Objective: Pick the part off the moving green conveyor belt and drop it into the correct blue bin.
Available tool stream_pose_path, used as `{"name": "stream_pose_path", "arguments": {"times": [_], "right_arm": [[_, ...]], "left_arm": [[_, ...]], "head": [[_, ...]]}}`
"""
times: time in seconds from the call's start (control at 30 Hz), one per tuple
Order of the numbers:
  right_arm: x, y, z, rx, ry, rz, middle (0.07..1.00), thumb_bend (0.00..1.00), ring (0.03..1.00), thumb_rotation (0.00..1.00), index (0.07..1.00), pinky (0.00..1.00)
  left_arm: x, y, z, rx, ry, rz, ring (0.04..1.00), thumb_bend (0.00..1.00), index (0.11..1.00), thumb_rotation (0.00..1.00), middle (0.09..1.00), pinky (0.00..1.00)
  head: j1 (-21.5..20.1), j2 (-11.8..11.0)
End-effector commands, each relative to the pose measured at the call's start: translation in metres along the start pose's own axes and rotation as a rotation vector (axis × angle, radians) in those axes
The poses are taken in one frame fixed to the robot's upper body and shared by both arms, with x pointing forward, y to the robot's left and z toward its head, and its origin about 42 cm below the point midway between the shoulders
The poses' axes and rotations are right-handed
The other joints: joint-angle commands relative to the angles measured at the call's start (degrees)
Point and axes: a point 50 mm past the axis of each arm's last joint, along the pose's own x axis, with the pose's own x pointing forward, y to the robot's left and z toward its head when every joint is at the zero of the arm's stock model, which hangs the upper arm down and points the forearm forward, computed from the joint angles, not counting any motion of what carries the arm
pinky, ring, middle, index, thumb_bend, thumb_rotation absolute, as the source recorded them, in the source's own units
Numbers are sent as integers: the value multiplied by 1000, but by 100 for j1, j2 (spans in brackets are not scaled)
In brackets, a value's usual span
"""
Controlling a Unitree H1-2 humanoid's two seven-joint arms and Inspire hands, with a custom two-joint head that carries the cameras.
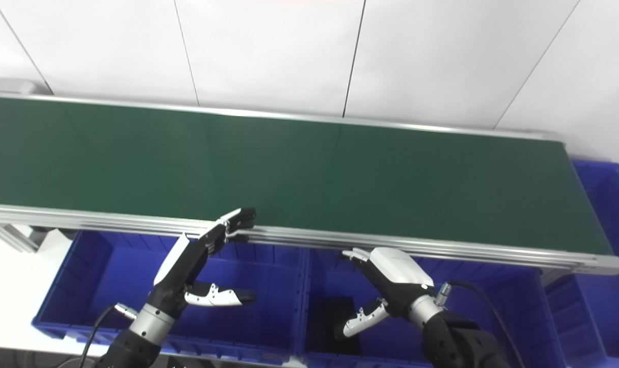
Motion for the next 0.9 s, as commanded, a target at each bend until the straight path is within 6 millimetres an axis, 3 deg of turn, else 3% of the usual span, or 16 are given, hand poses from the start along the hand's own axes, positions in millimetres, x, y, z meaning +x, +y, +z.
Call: {"name": "stream_pose_path", "arguments": {"times": [0.0,0.2,0.33,0.6,0.73,0.87], "right_arm": [[-8,-10,5,47,-23,-71,927,909,914,309,908,808],[-16,-2,8,307,-119,-177,912,917,878,272,902,729],[-14,9,6,426,-155,-200,930,899,871,332,914,714],[-6,23,-6,737,-260,-264,930,921,877,306,937,794],[-7,28,-11,800,-301,-287,915,952,883,370,952,804],[-7,32,-10,845,-311,-299,912,961,894,351,960,839]], "left_arm": [[2,3,8,-10,-44,8,847,924,881,414,885,758],[-1,6,9,-2,-29,3,849,925,879,412,885,758],[-3,9,8,5,-24,0,854,921,879,412,885,771],[-5,13,7,17,-21,3,845,919,878,414,879,762],[-7,13,7,13,-21,7,843,922,879,414,880,767],[-10,15,6,1,-16,7,856,926,881,411,887,789]], "head": [[0,-9],[-85,-9],[-144,4],[-158,-19],[-127,-67],[-171,-118]]}}
